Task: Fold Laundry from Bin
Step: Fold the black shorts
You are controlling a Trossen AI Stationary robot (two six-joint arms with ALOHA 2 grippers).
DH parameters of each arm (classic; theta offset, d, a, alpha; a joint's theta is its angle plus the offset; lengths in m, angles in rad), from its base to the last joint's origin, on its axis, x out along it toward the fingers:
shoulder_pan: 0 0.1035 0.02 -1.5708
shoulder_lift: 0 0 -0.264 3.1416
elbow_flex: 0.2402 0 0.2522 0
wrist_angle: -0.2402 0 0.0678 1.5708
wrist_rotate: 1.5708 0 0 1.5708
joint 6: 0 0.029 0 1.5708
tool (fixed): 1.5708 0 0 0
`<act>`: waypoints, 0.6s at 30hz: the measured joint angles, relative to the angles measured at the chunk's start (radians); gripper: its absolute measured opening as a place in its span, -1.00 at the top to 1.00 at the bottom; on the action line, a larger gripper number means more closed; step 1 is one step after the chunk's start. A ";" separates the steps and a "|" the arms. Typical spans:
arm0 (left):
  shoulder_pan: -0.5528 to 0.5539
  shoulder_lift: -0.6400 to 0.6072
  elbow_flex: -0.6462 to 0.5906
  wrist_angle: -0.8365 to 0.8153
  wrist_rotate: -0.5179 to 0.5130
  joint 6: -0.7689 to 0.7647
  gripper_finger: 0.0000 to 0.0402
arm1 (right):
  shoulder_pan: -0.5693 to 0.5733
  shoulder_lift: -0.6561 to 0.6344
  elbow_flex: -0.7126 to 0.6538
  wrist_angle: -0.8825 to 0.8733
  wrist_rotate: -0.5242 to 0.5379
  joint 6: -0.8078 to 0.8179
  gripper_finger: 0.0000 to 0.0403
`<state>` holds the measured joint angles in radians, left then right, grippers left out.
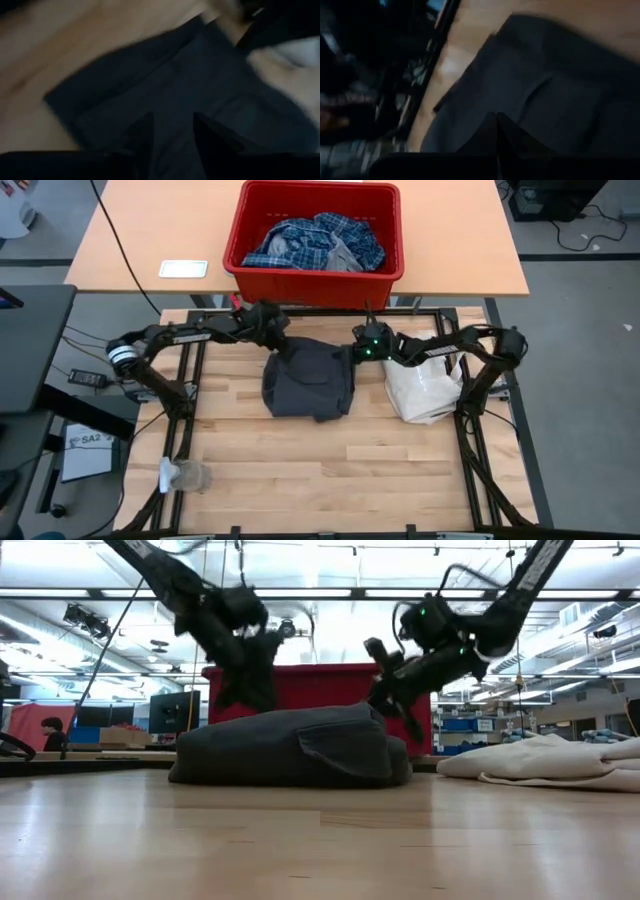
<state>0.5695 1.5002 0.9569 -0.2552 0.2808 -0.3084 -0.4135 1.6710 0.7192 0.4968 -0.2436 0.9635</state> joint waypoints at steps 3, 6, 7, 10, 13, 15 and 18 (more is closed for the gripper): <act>-0.035 -0.071 0.000 0.032 0.037 0.076 0.35 | 0.075 -0.067 0.006 -0.074 0.055 -0.044 0.99; -0.114 -0.091 0.001 0.127 0.051 0.227 0.39 | 0.151 -0.124 0.033 -0.217 0.168 -0.090 0.99; -0.145 -0.085 0.001 0.157 0.050 0.299 0.40 | 0.171 -0.144 0.045 -0.247 0.207 -0.098 0.99; -0.221 -0.019 0.003 0.239 0.050 0.443 0.43 | 0.198 -0.203 0.093 -0.290 0.299 -0.130 0.99; -0.239 0.078 0.001 0.243 0.027 0.429 0.46 | 0.204 -0.260 0.154 -0.356 0.387 -0.176 0.99; -0.236 0.141 0.001 0.229 0.024 0.400 0.48 | 0.213 -0.290 0.197 -0.407 0.440 -0.206 0.99; -0.231 0.216 0.000 0.180 0.020 0.372 0.53 | 0.228 -0.321 0.247 -0.486 0.461 -0.237 0.99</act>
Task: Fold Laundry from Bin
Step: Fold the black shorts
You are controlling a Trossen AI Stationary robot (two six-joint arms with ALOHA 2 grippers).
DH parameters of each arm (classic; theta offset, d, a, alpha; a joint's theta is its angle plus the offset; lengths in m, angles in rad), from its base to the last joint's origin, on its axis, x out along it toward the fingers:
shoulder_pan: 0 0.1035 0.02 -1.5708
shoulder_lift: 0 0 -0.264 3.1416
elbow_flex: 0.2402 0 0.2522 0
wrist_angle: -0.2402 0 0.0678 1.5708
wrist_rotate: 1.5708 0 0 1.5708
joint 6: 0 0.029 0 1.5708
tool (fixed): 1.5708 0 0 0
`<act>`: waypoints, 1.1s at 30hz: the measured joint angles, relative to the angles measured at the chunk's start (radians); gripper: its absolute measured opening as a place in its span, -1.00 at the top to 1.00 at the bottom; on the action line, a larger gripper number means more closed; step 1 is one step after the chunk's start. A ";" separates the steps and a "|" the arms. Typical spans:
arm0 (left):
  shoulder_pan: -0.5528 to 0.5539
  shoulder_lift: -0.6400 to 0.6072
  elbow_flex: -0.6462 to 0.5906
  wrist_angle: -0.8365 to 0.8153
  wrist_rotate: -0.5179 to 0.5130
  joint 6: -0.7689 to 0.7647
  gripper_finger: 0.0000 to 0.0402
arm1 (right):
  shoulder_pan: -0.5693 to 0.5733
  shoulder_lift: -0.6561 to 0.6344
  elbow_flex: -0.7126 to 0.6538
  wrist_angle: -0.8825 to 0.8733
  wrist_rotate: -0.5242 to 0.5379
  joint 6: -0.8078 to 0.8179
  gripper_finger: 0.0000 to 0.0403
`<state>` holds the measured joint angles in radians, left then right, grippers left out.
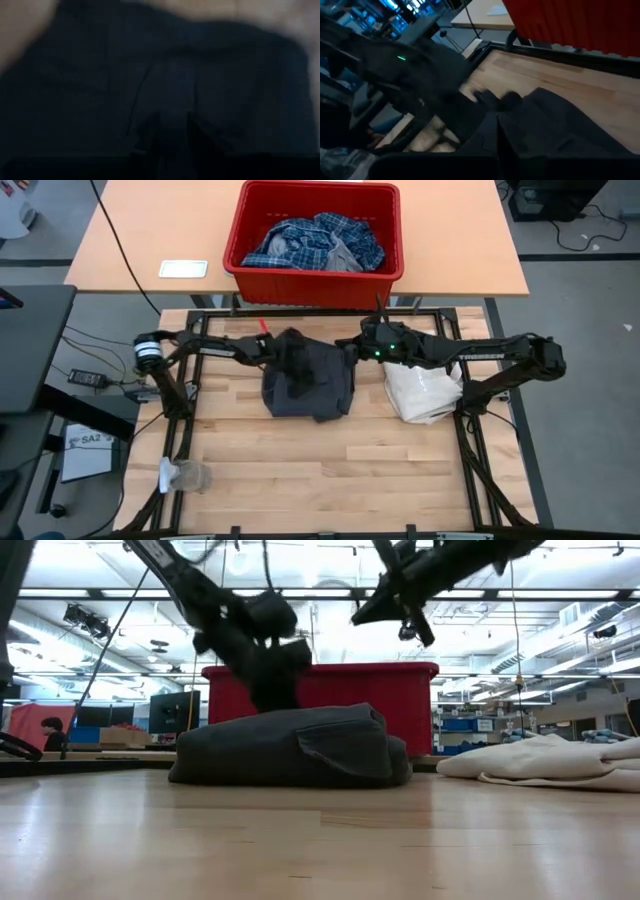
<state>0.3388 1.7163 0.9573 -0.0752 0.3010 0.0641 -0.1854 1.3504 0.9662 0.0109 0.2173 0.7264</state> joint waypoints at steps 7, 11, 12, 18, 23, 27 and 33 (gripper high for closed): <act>0.046 0.064 0.003 -0.113 -0.094 -0.075 0.65 | 0.071 -0.014 0.052 -0.142 0.055 0.006 0.99; 0.110 0.051 0.007 -0.236 -0.099 -0.102 0.71 | 0.121 -0.002 0.051 -0.194 0.074 0.052 0.99; 0.127 0.047 0.007 -0.269 -0.100 -0.102 0.73 | 0.133 0.000 0.051 -0.212 0.076 0.061 0.99; 0.241 0.011 0.004 -0.393 -0.100 -0.060 0.79 | 0.175 0.005 0.051 -0.258 0.080 0.091 0.99; 0.339 -0.023 0.000 -0.475 -0.123 0.020 0.81 | 0.206 0.004 0.051 -0.252 0.096 0.094 0.99; 0.418 -0.028 0.000 -0.519 -0.120 0.060 0.81 | 0.213 0.004 0.051 -0.252 0.092 0.094 0.99; 0.506 -0.031 0.003 -0.627 -0.117 0.055 0.81 | 0.213 0.004 0.051 -0.252 0.060 0.095 0.99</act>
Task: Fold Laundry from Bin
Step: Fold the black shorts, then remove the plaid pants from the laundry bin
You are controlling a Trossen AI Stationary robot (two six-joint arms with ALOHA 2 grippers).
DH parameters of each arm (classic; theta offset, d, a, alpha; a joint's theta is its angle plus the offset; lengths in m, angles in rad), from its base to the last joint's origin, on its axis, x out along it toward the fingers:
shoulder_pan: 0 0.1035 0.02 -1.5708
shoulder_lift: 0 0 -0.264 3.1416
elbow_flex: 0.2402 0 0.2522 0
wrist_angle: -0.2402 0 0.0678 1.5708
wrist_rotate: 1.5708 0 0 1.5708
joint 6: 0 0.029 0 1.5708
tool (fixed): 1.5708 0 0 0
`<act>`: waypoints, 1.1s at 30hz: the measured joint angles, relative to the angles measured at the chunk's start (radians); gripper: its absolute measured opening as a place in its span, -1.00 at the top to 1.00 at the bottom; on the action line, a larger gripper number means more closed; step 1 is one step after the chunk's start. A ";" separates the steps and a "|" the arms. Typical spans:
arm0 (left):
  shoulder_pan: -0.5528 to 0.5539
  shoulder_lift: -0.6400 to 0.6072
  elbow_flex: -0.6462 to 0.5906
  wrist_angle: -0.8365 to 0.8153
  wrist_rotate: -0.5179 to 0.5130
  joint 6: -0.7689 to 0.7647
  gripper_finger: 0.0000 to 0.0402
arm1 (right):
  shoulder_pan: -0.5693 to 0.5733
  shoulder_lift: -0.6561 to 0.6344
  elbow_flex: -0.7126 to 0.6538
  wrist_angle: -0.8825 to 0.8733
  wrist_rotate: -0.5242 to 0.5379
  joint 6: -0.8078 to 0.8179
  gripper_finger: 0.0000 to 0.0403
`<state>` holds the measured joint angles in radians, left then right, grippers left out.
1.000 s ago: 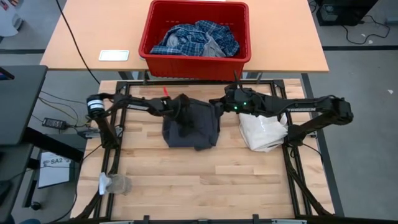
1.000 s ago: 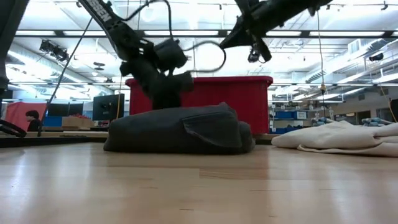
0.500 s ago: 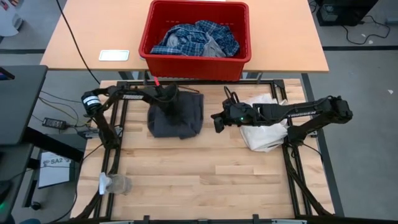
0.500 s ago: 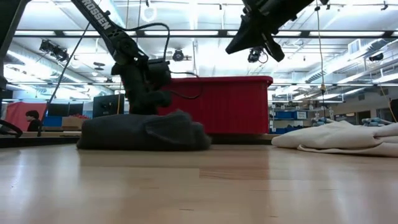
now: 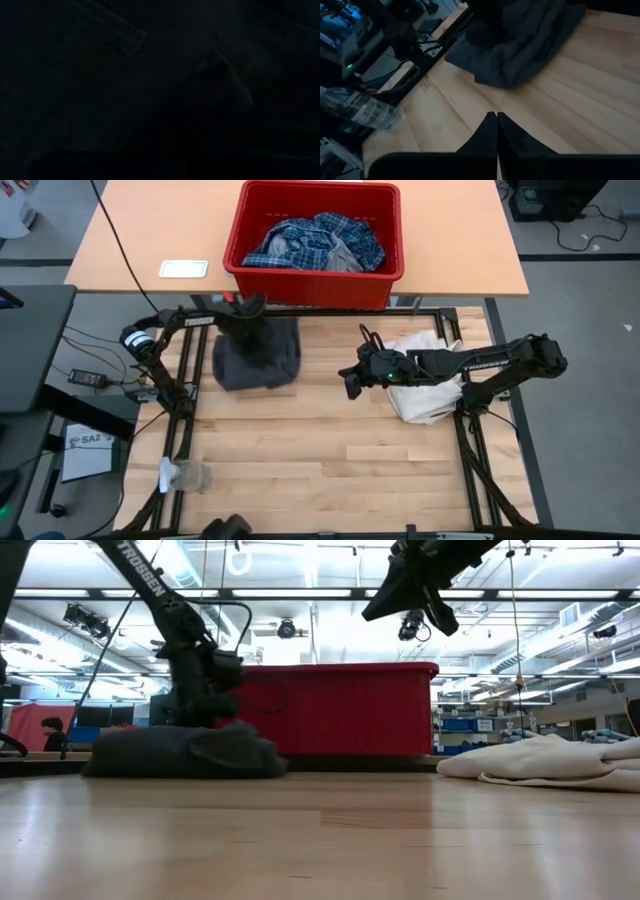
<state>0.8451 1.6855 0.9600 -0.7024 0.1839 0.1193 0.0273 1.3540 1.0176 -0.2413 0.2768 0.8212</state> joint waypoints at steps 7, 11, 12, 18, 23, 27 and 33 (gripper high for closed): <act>0.044 -0.026 -0.004 -0.100 -0.035 0.035 0.81 | -0.008 0.000 0.000 -0.003 -0.043 0.007 0.99; 0.058 -0.089 -0.006 -0.136 -0.059 0.060 0.81 | -0.023 0.000 0.000 0.000 -0.063 0.012 0.99; 0.064 -0.112 -0.006 -0.143 -0.060 0.070 0.81 | -0.025 0.000 0.000 0.000 -0.067 0.014 0.99; 0.101 -0.256 -0.006 -0.153 -0.051 0.075 0.81 | -0.042 0.000 0.000 0.009 -0.091 0.015 0.96; 0.107 -0.398 -0.006 -0.158 0.083 0.023 0.81 | -0.067 0.000 0.000 0.061 -0.112 0.015 0.92; 0.105 -0.534 -0.005 -0.052 0.161 -0.059 0.81 | -0.107 0.000 0.000 0.142 -0.160 0.015 0.92; 0.079 -0.665 -0.003 0.104 0.213 -0.295 0.81 | -0.185 0.001 0.096 0.095 -0.178 0.007 0.93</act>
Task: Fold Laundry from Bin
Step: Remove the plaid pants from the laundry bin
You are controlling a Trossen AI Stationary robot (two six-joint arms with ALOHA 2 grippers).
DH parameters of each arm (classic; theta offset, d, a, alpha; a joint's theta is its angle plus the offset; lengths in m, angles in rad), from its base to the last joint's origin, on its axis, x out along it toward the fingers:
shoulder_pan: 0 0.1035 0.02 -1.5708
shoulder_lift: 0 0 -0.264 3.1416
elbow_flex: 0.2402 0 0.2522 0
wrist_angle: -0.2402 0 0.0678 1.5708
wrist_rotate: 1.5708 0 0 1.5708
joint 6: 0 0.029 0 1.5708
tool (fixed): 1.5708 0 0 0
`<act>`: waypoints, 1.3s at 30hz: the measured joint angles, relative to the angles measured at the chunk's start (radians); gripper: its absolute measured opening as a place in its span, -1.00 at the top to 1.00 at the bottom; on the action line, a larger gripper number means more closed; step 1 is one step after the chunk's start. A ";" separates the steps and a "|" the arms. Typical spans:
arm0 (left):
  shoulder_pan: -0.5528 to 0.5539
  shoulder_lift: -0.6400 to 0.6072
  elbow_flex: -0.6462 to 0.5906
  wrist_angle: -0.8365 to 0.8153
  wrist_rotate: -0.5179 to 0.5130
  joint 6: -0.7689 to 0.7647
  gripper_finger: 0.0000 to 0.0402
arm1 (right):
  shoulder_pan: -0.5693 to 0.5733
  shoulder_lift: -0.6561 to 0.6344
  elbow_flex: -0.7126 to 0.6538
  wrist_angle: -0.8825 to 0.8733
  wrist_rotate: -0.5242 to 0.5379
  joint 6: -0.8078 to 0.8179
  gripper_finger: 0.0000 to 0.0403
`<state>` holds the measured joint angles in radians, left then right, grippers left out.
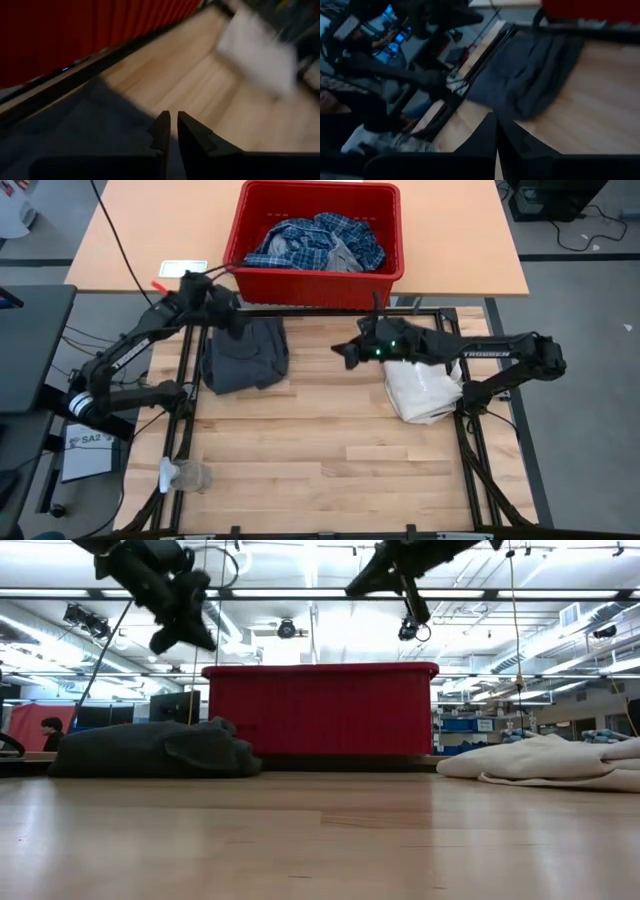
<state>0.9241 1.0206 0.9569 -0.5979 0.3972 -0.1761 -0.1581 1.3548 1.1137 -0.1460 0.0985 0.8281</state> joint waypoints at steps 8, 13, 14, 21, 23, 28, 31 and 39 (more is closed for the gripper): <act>-0.083 -0.012 0.000 0.224 0.079 -0.065 0.80 | -0.085 0.000 0.221 -0.257 0.055 -0.080 0.93; -0.114 -0.013 0.000 0.420 0.080 -0.068 0.67 | -0.097 0.001 0.285 -0.265 0.074 -0.197 0.90; -0.114 -0.013 0.000 0.458 0.080 -0.090 0.61 | -0.097 0.001 0.289 -0.258 0.079 -0.218 0.88; -0.113 0.012 0.001 0.629 0.080 -0.189 0.15 | -0.139 0.002 0.290 -0.235 0.075 -0.342 0.64; -0.107 0.031 0.001 0.655 0.081 -0.198 0.06 | -0.165 0.002 0.290 -0.223 0.057 -0.388 0.53; -0.085 0.118 0.002 0.754 0.079 -0.252 -0.01 | -0.277 0.002 0.290 -0.150 -0.041 -0.408 0.23; -0.079 0.195 0.052 0.765 0.078 -0.259 -0.01 | -0.366 0.002 0.290 -0.124 -0.141 -0.406 0.04; -0.075 0.419 0.322 0.741 0.047 -0.205 -0.01 | -0.625 0.002 0.290 -0.116 -0.428 -0.413 -0.30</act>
<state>0.8489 1.4398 1.2788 0.1428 0.4443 -0.3814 -0.7834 1.3567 1.4036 -0.2617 -0.3298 0.4152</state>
